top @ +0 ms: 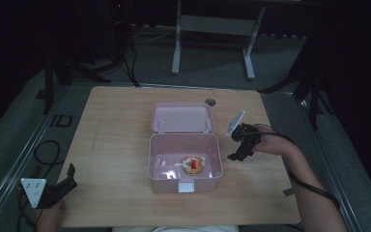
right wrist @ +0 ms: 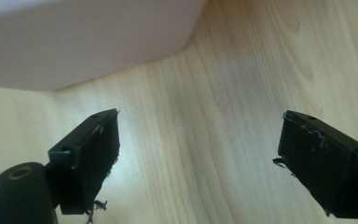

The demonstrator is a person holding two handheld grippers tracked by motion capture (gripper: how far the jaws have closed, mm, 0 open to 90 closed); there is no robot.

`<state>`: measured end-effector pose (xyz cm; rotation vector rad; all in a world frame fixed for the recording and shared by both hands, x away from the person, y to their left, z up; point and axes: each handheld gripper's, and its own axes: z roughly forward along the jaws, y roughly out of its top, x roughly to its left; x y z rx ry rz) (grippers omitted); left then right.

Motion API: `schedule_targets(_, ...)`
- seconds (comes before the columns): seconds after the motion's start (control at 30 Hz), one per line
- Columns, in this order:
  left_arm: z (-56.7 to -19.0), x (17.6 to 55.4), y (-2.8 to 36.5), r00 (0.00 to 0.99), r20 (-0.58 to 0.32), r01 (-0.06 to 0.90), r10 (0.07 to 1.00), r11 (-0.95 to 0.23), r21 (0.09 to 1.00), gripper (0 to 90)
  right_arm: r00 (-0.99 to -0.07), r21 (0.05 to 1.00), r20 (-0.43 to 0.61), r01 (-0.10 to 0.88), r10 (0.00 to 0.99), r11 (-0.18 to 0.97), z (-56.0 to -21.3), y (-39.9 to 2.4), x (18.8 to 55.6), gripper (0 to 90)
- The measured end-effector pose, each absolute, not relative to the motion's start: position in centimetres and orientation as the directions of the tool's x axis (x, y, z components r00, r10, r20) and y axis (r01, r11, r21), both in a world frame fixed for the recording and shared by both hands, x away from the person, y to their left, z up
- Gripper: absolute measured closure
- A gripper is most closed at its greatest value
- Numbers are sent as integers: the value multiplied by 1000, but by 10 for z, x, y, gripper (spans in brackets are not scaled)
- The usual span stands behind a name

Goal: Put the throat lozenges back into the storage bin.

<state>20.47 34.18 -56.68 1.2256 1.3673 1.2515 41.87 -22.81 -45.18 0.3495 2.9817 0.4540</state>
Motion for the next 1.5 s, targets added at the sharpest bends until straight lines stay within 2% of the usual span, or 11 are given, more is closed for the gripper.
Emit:
schedule_targets(0.17,-567,205,342,-118,10,97,993,2,995,10,-944,388,-39,289,329,875,-482,-248,426,122)
schedule_targets(0.37,-567,205,342,-118,9,98,993,2,995,10,-877,523,-74,370,474,767,-510,-270,431,119)
schedule_targets(0.4,-567,205,342,-118,11,98,993,1,995,10,-877,523,-74,370,474,767,-510,-270,431,119)
schedule_targets(0.43,-567,205,342,-117,11,97,993,0,995,10,-846,578,-88,386,526,719,-516,-276,431,119)
schedule_targets(0.5,-567,205,342,-115,6,97,993,5,995,10,-817,626,-87,401,570,669,-522,-281,429,116)
schedule_targets(0.63,-567,205,342,-114,11,97,993,0,995,10,-752,678,-121,414,648,607,-535,-289,425,114)
schedule_targets(1.0,-567,205,342,-111,13,97,994,-2,995,10,-582,778,-113,452,805,436,-548,-309,414,113)
schedule_targets(1.5,-567,205,342,-109,13,96,994,-3,995,10,-391,829,-74,487,917,274,-548,-343,403,113)
